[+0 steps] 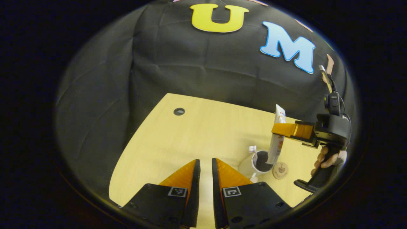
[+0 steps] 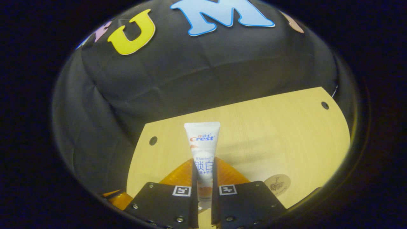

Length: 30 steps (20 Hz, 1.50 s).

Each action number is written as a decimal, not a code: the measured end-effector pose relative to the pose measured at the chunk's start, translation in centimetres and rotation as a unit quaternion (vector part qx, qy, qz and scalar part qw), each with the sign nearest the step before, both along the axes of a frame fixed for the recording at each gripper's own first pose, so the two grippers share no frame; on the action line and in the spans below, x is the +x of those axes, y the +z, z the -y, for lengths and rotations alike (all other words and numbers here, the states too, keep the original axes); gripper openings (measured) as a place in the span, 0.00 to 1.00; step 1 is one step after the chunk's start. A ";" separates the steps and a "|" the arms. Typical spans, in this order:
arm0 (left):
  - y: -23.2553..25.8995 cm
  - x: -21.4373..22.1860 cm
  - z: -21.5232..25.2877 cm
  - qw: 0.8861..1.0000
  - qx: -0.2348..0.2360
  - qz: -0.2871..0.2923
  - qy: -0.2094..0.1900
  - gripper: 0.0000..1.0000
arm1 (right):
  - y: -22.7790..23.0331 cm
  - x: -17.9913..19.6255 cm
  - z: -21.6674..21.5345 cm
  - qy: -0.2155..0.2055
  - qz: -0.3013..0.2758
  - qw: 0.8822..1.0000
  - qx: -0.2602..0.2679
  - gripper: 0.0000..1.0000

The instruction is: Put the toothbrush and toothpaste on the desktop into the cup, then pick up the cup and place it on the coaster on the desktop.

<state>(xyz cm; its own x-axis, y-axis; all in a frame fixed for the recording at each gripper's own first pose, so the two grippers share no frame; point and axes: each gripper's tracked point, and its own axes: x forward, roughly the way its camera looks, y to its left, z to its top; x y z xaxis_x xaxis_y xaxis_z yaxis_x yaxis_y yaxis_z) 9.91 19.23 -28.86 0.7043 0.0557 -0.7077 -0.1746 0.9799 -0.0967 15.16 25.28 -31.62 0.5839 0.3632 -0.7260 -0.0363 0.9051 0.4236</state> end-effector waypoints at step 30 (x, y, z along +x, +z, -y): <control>-4.2 -2.8 8.3 0.992 -0.050 -0.036 -0.109 0.40 | 2.2 -6.4 6.3 -0.013 0.104 0.994 -0.011 0.41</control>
<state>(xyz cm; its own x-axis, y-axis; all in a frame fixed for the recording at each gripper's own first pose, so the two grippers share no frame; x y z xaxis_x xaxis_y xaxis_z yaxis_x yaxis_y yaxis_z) 7.14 10.93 -33.07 0.6398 -0.1653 -0.7505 0.0301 0.9812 -0.1905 8.81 19.01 -29.40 0.7314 0.3314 -0.5960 -0.0977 0.9159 0.3893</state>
